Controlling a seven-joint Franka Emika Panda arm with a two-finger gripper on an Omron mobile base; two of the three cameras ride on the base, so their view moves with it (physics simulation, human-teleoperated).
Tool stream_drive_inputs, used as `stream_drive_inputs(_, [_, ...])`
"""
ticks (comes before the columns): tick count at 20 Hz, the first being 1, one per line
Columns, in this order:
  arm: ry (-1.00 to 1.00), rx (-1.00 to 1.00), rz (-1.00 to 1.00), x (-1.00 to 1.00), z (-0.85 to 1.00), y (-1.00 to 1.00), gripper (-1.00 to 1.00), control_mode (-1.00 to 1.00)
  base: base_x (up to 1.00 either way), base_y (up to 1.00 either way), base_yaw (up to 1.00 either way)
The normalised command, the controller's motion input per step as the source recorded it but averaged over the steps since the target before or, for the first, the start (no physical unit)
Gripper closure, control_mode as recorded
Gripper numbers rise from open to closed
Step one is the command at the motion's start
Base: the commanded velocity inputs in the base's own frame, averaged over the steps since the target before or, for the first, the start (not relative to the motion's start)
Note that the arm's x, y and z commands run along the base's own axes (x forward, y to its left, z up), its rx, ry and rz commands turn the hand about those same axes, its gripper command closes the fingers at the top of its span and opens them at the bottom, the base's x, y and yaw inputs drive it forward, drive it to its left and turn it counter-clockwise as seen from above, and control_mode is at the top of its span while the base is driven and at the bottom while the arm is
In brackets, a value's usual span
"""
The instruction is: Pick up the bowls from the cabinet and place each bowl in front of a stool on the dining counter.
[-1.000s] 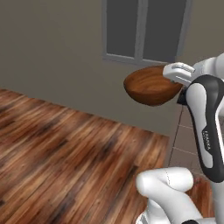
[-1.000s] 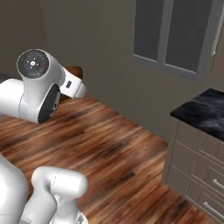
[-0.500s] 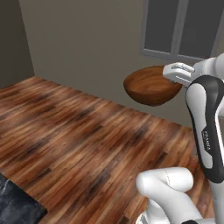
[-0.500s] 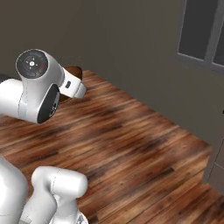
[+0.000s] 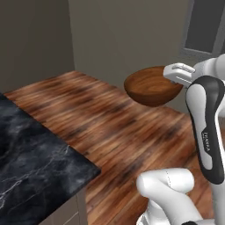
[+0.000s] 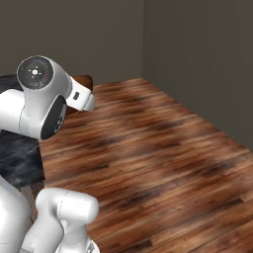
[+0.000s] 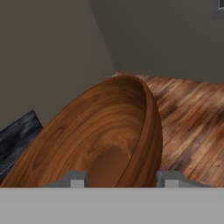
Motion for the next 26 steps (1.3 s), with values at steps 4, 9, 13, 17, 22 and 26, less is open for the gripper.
stream_drive_inputs(4, [0.00,0.00,0.00,0.00,0.00,0.00,1.00,1.00,-0.18,0.66,0.33])
stream_drive_inputs(9, [0.00,0.00,0.00,0.00,0.00,0.00,1.00,1.00,-0.23,0.55,0.34])
stream_drive_inputs(13, [0.00,0.00,0.00,0.00,0.00,0.00,1.00,1.00,-0.18,0.49,0.36])
stream_drive_inputs(17, [0.00,0.00,0.00,0.00,0.00,0.00,1.00,1.00,-0.13,0.40,0.35])
stream_drive_inputs(22, [0.00,0.00,0.00,0.00,0.00,0.00,1.00,1.00,-0.13,0.36,0.35])
stream_drive_inputs(26, [0.00,0.00,0.00,0.00,0.00,0.00,1.00,1.00,-0.15,0.22,0.36])
